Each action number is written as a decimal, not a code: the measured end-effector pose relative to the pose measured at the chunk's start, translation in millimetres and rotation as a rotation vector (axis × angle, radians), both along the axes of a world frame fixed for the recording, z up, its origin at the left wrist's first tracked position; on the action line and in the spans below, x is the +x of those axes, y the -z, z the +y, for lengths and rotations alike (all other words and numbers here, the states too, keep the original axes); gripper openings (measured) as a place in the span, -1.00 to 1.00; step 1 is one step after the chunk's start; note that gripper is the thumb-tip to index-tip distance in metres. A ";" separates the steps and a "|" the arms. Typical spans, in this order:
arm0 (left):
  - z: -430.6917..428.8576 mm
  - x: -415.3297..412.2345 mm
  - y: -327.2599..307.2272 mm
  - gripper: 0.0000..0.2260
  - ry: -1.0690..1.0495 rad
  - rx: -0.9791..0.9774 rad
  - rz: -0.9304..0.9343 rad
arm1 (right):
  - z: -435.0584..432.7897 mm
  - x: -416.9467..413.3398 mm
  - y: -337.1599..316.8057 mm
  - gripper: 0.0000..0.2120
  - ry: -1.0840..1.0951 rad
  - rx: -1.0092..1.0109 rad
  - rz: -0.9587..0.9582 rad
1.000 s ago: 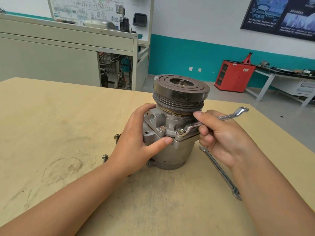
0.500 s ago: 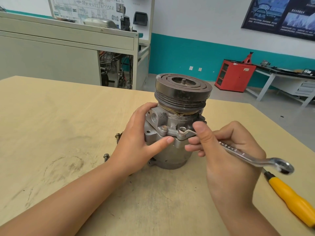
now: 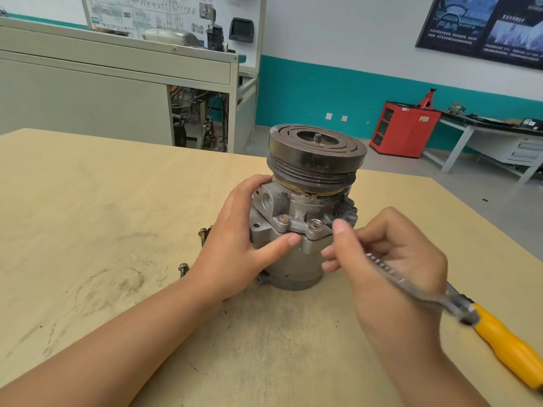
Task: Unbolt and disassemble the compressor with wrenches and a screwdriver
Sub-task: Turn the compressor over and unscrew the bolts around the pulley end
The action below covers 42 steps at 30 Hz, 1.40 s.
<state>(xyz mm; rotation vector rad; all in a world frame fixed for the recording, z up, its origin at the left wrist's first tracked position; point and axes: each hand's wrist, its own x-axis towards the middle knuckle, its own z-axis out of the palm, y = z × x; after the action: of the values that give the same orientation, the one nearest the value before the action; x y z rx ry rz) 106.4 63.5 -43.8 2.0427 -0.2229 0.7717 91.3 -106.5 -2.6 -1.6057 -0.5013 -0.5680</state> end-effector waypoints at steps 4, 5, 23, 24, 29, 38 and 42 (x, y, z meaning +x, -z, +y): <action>0.4 1.2 0.8 -0.39 -0.008 0.004 -0.002 | -9.7 16.9 -12.8 -0.74 -0.212 0.209 0.363; 0.6 1.5 1.3 -0.38 -0.005 -0.001 0.000 | -13.2 22.5 -14.8 -0.75 -0.281 0.258 0.463; 1.6 1.3 2.0 -0.38 -0.001 0.013 -0.005 | -15.4 20.3 -25.9 -0.73 -0.345 0.322 0.320; 1.4 0.9 1.9 -0.39 -0.001 0.013 -0.009 | -14.0 12.2 -21.9 -0.71 -0.269 0.274 0.229; 0.4 0.3 0.8 -0.36 0.003 0.002 0.007 | 2.9 -4.5 -14.0 -0.59 -0.058 0.078 0.048; 0.6 0.3 0.4 -0.39 0.000 0.013 -0.002 | -1.8 -4.7 8.9 -0.64 0.209 -0.366 -0.404; 1.1 0.9 1.6 -0.38 0.009 0.007 -0.006 | 1.4 -3.7 0.0 -0.70 -0.003 0.005 0.046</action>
<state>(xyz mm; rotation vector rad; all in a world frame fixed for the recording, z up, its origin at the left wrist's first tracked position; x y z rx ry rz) 107.3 64.6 -45.4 2.0449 -0.2380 0.7728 87.6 -105.1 -2.7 -1.6093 -0.4679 -0.5282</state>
